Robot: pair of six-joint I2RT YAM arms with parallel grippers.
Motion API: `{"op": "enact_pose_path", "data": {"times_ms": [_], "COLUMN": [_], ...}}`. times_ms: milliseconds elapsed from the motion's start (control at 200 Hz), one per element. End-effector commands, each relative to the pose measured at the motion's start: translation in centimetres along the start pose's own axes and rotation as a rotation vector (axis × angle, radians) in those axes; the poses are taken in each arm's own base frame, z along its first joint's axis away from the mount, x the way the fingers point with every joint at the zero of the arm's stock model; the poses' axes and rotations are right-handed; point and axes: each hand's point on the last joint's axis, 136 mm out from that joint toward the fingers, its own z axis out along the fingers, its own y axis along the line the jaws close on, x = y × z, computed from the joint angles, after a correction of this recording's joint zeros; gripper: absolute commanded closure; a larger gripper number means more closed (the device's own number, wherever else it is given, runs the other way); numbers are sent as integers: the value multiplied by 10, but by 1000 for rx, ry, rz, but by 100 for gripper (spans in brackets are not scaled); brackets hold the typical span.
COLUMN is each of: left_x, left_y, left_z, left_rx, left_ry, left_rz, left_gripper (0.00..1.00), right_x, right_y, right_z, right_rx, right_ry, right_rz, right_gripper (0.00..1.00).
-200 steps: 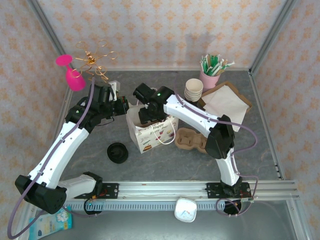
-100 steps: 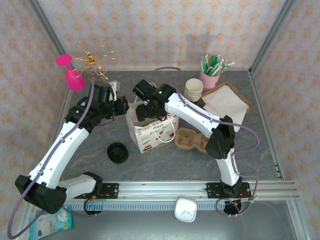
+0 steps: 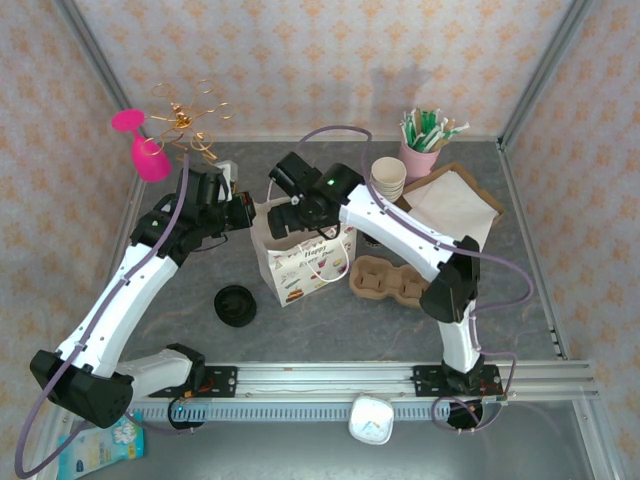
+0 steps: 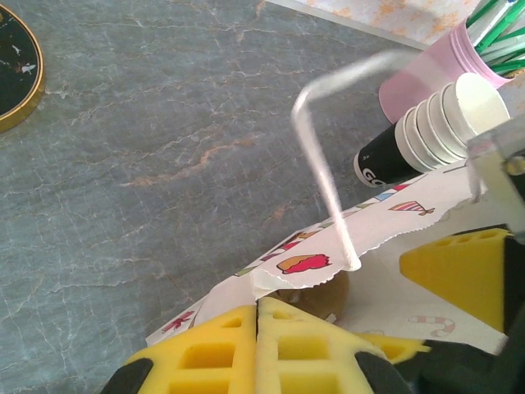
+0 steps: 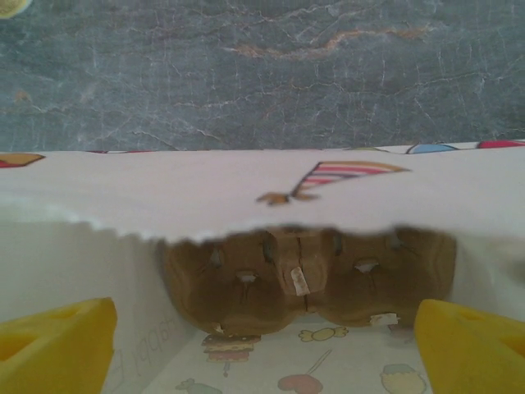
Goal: Pack the takeout coffee
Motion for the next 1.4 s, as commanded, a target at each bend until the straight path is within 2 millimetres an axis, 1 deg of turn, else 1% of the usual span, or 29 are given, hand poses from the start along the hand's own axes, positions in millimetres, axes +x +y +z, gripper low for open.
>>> {"op": "enact_pose_path", "data": {"times_ms": [0, 100, 165, 240, 430, 515, 611, 686, 791, 946, 1066, 1206, 1336, 1396], "left_x": [7, 7, 5, 3, -4, -7, -13, -18, -22, -32, -37, -39, -35, -31], "left_y": [11, 11, 11, 8, 6, 7, 9, 7, 2, -6, -9, -25, -42, -51], "left_z": [1, 2, 1, -1, -8, -12, -16, -19, -23, -32, -33, -34, -29, -24], "left_rx": [-47, -49, -47, -36, -37, -56, -83, -78, -63, -38, -38, 17, 33, 24], "left_ry": [20, 21, 16, 8, -12, -22, -32, -44, -53, -84, -85, -67, -46, -32], "left_rz": [-20, -19, -17, -15, 1, 20, 51, 74, 96, 121, 149, 209, 294, 344], "left_gripper": [93, 89, 89, 87, 73, 64, 58, 55, 54, 53, 52, 52, 52, 49], "right_x": [-8, -9, -9, -8, -6, -5, -4, -4, -2, -9, -13, -15, -4, 2], "right_y": [1, 1, -1, -1, -2, -3, -2, -3, -5, 1, -1, -12, -29, -33], "right_z": [-32, -39, -44, -47, -59, -63, -68, -73, -76, -90, -99, -117, -123, -126], "right_rx": [-12, -17, -19, -22, -32, -35, -42, -42, -36, -81, -74, -51, -20, -21], "right_ry": [-64, -81, -89, -91, -106, -110, -117, -123, -128, -167, -189, -223, -218, -215], "right_rz": [-13, -13, -14, -15, -10, -4, 4, 9, 14, 23, 33, 69, 112, 128], "right_gripper": [5, 2, 0, 0, 0, 0, 0, 0, 0, 0, 0, 0, 0, 0]}}
